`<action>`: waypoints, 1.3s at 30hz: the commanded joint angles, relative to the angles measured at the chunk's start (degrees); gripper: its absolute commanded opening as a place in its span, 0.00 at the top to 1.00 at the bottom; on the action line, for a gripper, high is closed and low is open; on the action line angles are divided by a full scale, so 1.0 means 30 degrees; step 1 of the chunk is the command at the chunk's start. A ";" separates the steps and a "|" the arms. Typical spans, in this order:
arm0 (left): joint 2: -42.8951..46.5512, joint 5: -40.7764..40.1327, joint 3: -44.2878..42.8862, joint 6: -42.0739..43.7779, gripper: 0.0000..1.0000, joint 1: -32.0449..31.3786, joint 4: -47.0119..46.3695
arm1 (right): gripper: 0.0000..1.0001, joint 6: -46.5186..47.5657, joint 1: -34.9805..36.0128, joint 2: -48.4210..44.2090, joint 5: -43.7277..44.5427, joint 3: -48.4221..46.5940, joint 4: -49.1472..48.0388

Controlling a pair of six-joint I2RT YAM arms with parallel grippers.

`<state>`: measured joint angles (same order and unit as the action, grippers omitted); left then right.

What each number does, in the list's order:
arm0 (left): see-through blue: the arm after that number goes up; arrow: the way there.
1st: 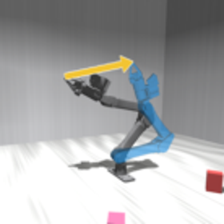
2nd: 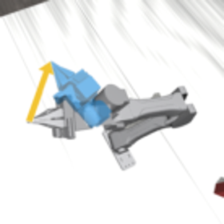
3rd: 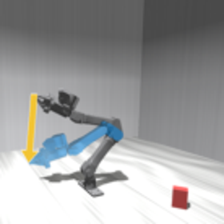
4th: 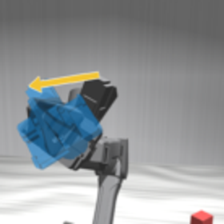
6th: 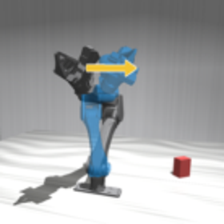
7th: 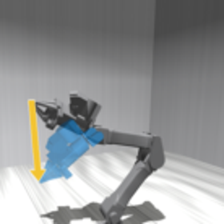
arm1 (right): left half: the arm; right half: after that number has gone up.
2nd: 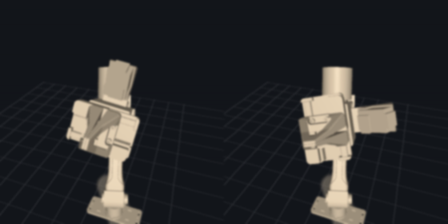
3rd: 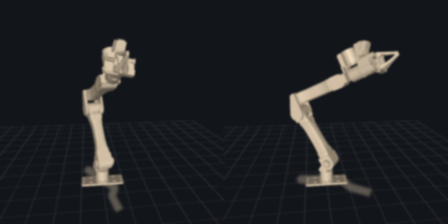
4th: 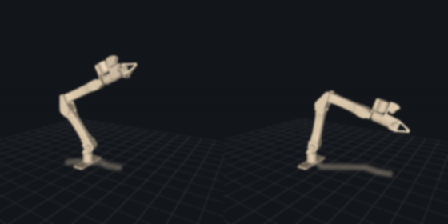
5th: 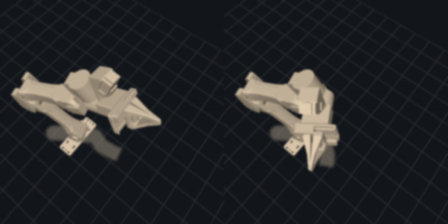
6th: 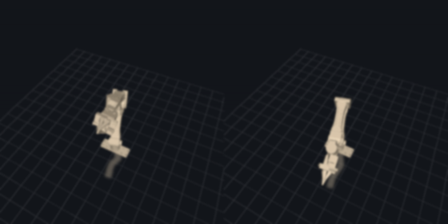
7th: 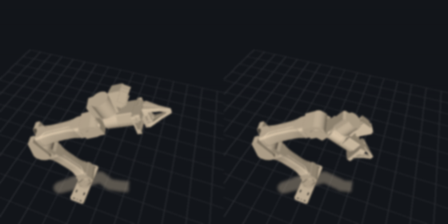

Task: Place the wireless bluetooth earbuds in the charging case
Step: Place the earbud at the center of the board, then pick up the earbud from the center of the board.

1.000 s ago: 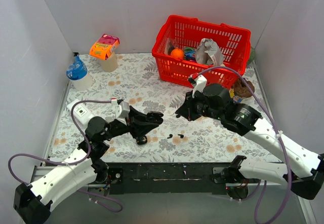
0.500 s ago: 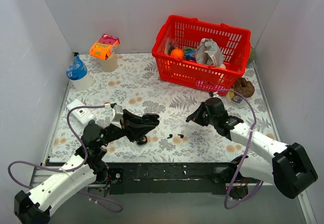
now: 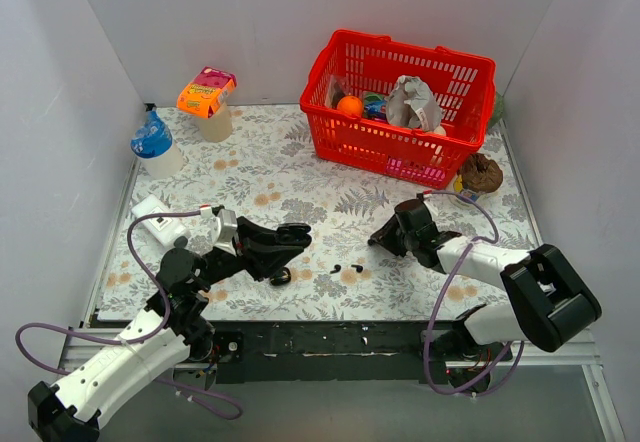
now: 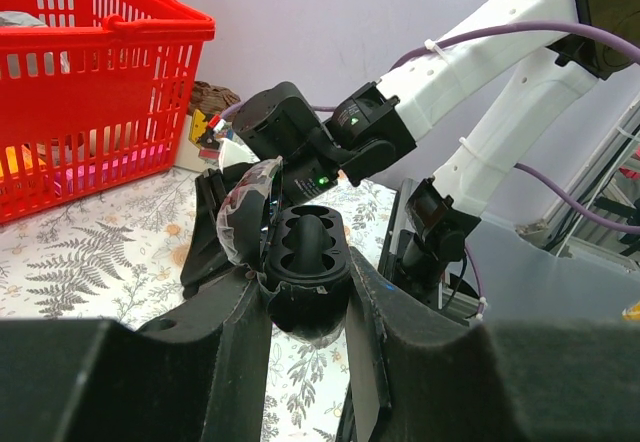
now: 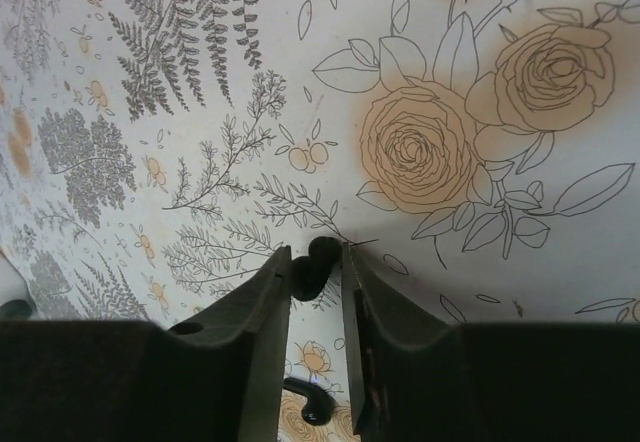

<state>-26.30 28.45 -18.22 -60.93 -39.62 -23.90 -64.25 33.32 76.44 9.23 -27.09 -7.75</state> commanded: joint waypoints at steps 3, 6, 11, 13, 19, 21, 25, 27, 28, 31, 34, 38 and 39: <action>0.0271 -0.0312 0.0359 -0.0110 1.00 -0.0066 0.0261 | 0.52 0.1285 -0.0121 0.0475 -0.0850 -0.0929 0.0618; 0.0330 -0.0254 0.0447 -0.0257 1.00 -0.0096 0.0262 | 0.43 0.2048 -0.0121 0.0272 -0.1436 -0.1135 0.1525; 0.0711 -0.0341 0.0389 -0.0375 1.00 -0.0095 0.0642 | 0.40 0.5062 -0.0121 -0.1893 -0.1176 -0.1573 0.4041; 0.0974 -0.0429 0.0389 -0.0375 1.00 -0.0067 0.0875 | 0.40 0.6438 -0.0121 -0.2945 -0.1057 -0.1692 0.4718; 0.1063 -0.0546 0.0418 -0.0316 1.00 -0.0096 0.1024 | 0.74 1.0778 -0.0121 -0.4356 -0.1262 -0.0874 0.6040; 0.1005 -0.0576 0.0418 -0.0316 1.00 -0.0096 0.1053 | 0.99 1.1654 -0.0121 -0.4359 -0.1495 -0.0028 0.5372; 0.0654 -0.0459 0.0272 -0.0316 1.00 -0.0096 0.1052 | 0.99 1.1982 -0.0121 -0.2929 -0.1701 0.0300 0.4899; 0.0537 -0.0371 0.0185 -0.0375 1.00 -0.0096 0.1053 | 0.99 1.2041 -0.0121 -0.2253 -0.2139 0.0300 0.4430; 0.0478 -0.0342 0.0155 -0.0404 1.00 -0.0096 0.1053 | 0.99 1.2041 -0.0121 -0.1669 -0.2286 0.0213 0.4022; 0.0478 -0.0254 0.0184 -0.0550 1.00 -0.0125 0.1024 | 0.99 1.2099 -0.0121 -0.0614 -0.2346 -0.0225 0.3580; 0.0594 -0.0254 0.0301 -0.0609 1.00 -0.0096 0.1111 | 0.99 1.2217 -0.0121 0.0237 -0.2695 -0.0898 0.3287; 0.0770 -0.0371 0.0389 -0.0522 1.00 -0.0096 0.1258 | 0.99 1.2246 -0.0062 0.1002 -0.2932 -0.1486 0.3169; 0.0770 -0.0429 0.0389 -0.0492 1.00 -0.0096 0.1258 | 0.99 1.2275 -0.0033 0.1177 -0.3512 -0.1574 0.3053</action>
<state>-24.80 27.64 -17.23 -62.63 -39.62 -20.64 -29.21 32.97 77.32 0.86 -30.68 0.21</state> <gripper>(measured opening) 0.293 0.020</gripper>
